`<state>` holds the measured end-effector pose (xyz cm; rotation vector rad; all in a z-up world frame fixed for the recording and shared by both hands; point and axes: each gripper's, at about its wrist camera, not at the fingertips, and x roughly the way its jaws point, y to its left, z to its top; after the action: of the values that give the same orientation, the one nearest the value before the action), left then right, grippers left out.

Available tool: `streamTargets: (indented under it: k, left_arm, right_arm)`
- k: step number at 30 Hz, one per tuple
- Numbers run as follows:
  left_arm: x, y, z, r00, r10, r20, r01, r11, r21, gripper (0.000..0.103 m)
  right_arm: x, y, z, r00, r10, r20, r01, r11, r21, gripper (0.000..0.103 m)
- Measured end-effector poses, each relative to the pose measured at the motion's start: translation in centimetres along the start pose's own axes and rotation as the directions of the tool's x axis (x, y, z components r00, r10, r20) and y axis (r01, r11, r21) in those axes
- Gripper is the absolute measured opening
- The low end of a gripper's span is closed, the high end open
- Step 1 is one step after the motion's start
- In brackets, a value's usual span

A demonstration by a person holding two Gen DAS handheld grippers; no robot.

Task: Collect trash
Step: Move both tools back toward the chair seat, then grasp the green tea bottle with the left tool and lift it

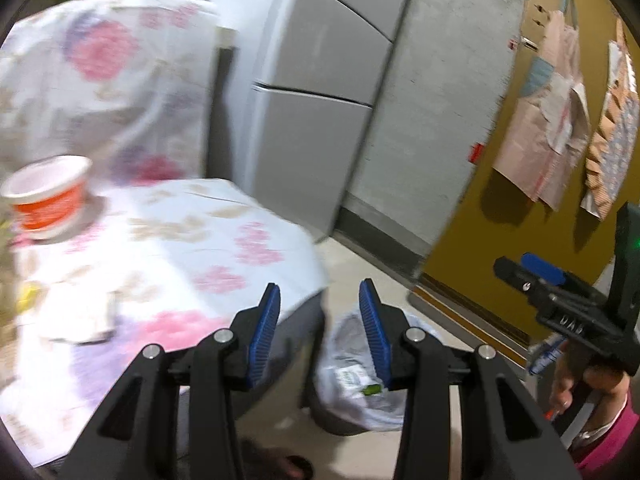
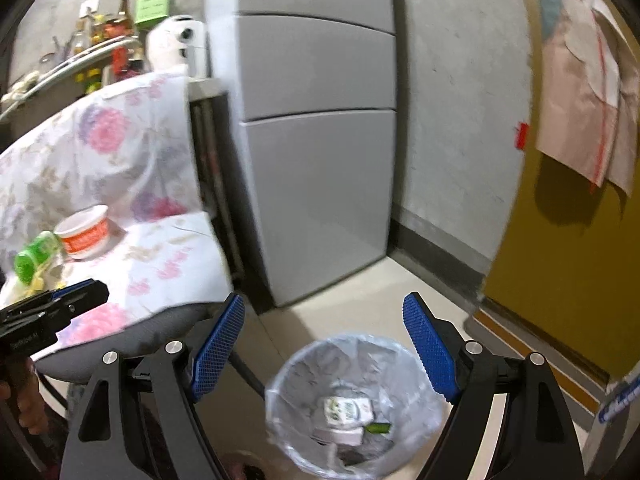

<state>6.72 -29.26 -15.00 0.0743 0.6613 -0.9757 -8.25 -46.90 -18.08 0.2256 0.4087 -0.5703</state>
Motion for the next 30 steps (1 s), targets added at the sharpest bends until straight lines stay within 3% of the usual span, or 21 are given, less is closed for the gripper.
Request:
streamTargets:
  k: [5, 11, 14, 19, 25, 30]
  left_arm:
    - [-5.0, 4.0, -0.7, 0.992, 0.117, 0.039, -0.115, 0.992, -0.047, 0.053]
    - [-10.2, 9.5, -1.3, 0.96, 0.276, 0.057, -0.262, 0.949, -0.176, 0.068]
    - [-12.8, 12.2, -1.5, 0.929, 0.363, 0.068, -0.339, 0.911, -0.233, 0.074]
    - [-16.1, 16.4, -1.6, 0.864, 0.5, 0.054, -0.461, 0.831, -0.312, 0.078]
    - [-18.0, 21.0, 0.0, 0.82, 0.572, 0.03, -0.517, 0.763, -0.388, 0.083]
    - [-16.2, 22.9, 1.7, 0.811, 0.585, 0.002, -0.539, 0.749, -0.385, 0.092]
  right_arm:
    - [0.3, 5.3, 1.0, 0.994, 0.114, -0.001, -0.113, 0.992, -0.053, 0.081]
    - [0.8, 12.7, 1.9, 0.969, 0.246, -0.02, -0.246, 0.957, -0.15, 0.081]
    - [1.1, 16.4, 2.4, 0.953, 0.301, -0.03, -0.301, 0.932, -0.203, 0.081]
    - [2.1, 21.5, 3.2, 0.927, 0.372, -0.049, -0.371, 0.891, -0.261, 0.082]
    - [3.4, 26.6, 4.3, 0.898, 0.436, -0.067, -0.435, 0.852, -0.293, 0.082]
    - [4.6, 28.7, 4.9, 0.886, 0.459, -0.066, -0.458, 0.84, -0.291, 0.082]
